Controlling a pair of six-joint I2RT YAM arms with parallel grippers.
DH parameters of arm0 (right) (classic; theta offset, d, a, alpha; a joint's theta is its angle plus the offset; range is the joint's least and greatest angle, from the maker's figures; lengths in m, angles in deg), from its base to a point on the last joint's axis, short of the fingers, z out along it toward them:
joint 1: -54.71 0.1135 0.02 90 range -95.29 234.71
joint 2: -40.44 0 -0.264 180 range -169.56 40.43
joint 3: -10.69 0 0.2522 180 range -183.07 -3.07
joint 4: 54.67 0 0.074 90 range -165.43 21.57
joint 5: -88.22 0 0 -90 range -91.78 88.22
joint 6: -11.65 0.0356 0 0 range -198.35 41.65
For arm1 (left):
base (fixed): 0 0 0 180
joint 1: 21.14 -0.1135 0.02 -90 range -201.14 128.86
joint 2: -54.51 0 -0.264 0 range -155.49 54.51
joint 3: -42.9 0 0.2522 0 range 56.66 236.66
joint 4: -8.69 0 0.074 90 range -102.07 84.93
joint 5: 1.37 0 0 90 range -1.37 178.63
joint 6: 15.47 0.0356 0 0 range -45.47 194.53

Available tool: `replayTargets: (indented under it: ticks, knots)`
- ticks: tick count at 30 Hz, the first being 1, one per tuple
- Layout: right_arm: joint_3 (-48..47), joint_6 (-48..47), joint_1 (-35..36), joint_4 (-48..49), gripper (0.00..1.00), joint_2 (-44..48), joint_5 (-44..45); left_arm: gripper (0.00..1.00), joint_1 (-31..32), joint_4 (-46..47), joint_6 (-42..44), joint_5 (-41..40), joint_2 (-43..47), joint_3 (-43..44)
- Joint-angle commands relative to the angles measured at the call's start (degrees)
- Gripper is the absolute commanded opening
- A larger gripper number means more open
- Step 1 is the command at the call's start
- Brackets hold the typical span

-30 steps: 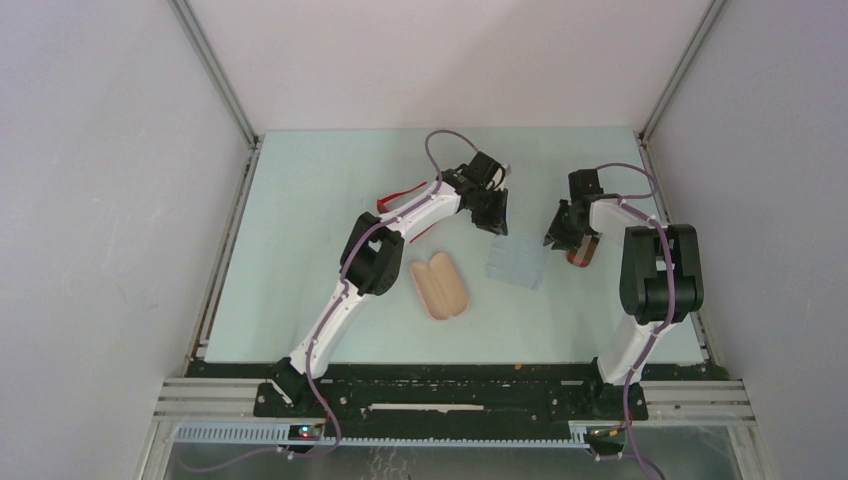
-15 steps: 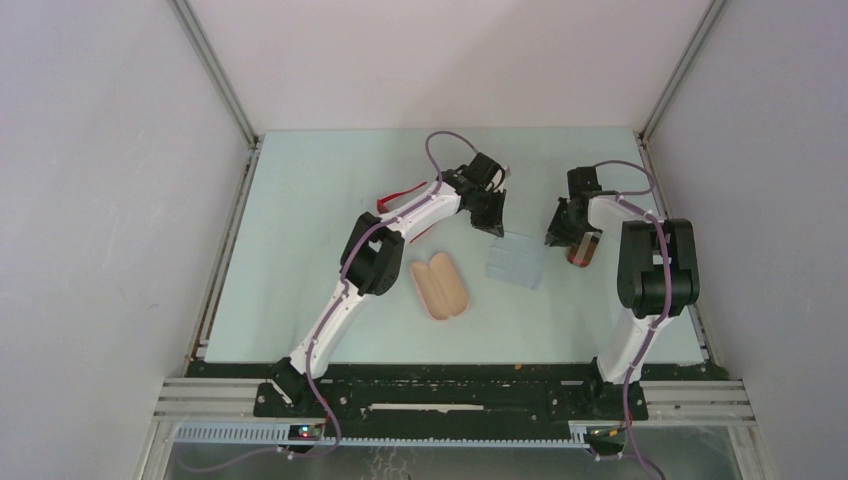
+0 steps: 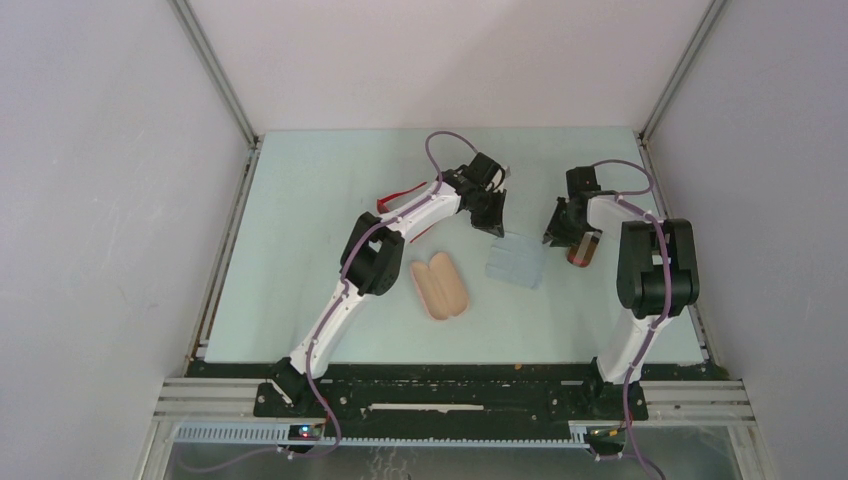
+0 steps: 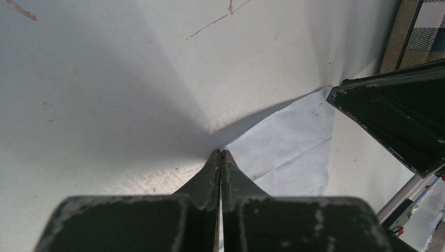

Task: Organize the sunglasses
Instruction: Fold the glasses cleaning cloth at the center of the board.

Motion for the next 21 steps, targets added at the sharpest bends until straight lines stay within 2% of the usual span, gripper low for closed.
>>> replayTargets:
  ticks: [1, 8, 13, 19, 21]
  knots:
    - [-0.8, -1.5, 0.6, -1.2, 0.34, 1.1, 1.4, 0.0, 0.3, 0.6, 0.3, 0.9, 0.3, 2.1]
    - [-0.9, -2.3, 1.3, -0.8, 0.31, -0.3, -0.6, 0.0, 0.3, 1.1, -0.4, 1.6, 0.1, 2.1]
    - [-0.9, -2.1, 1.0, -0.5, 0.22, -1.0, -2.3, 0.0, 0.2, 0.9, -0.3, 1.8, 0.1, 1.8]
    - [-0.9, -2.1, 1.3, -0.6, 0.23, -0.7, -3.1, 0.0, 0.3, 0.9, -0.3, 1.9, 0.2, 1.9]
    - [-0.9, -2.1, 1.3, -0.6, 0.19, -0.8, -3.0, 0.0, 0.2, 0.9, -0.3, 1.9, 0.2, 1.8]
